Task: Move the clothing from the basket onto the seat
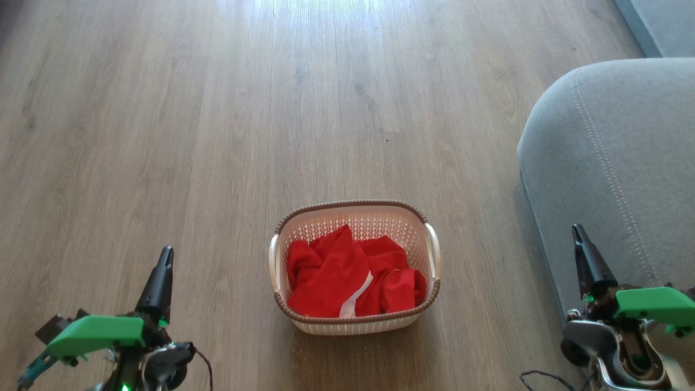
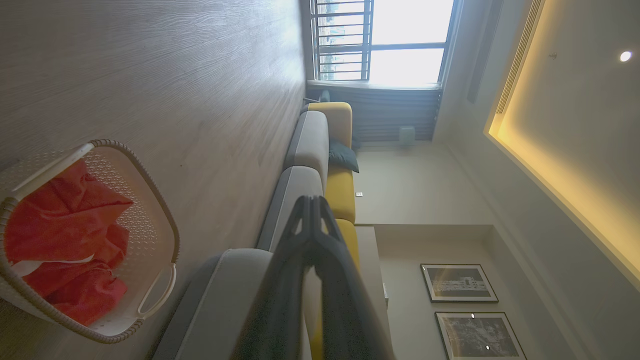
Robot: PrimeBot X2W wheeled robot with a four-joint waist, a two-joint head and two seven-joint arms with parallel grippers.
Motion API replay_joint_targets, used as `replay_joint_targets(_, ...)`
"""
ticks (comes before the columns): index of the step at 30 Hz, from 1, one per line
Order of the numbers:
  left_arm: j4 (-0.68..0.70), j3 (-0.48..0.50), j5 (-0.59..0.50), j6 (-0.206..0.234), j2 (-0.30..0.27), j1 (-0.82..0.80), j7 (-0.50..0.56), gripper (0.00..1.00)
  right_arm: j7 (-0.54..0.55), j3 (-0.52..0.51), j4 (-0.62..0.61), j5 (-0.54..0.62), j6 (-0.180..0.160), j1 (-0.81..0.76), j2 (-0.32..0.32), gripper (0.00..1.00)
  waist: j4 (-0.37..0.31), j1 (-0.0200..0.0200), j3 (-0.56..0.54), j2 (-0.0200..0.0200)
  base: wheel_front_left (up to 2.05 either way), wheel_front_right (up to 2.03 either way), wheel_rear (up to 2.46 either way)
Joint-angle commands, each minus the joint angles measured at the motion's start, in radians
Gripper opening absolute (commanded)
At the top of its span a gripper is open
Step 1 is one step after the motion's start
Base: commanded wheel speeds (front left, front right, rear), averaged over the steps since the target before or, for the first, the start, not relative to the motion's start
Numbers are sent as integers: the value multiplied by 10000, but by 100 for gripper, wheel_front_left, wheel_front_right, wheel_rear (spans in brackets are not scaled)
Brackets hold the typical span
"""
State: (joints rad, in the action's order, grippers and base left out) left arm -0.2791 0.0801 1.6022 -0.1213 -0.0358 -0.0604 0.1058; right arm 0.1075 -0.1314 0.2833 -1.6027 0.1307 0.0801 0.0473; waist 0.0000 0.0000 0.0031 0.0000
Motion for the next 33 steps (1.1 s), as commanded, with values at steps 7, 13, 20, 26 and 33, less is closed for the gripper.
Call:
replay_joint_targets(7, 343, 333, 68, -94, -144, -476, 71, 0, 54, 181, -386, -62, 0, 278, 29, 0, 0, 0, 0, 0, 0, 0, 0)
replay_joint_targets(13, 343, 333, 68, -94, -144, -476, 71, 0, 54, 181, -386, -63, 0, 278, 29, 0, 0, 0, 0, 0, 0, 0, 0)
replay_joint_targets(20, 343, 333, 68, -94, -144, -476, 71, 0, 54, 181, -386, -63, 0, 278, 29, 0, 0, 0, 0, 0, 0, 0, 0)
replay_joint_targets(26, 343, 333, 68, -94, -144, -476, 71, 0, 54, 181, -386, -63, 0, 278, 29, 0, 0, 0, 0, 0, 0, 0, 0)
replay_joint_targets(33, 343, 333, 68, -94, -144, -476, 71, 0, 54, 181, -386, -63, 0, 278, 29, 0, 0, 0, 0, 0, 0, 0, 0)
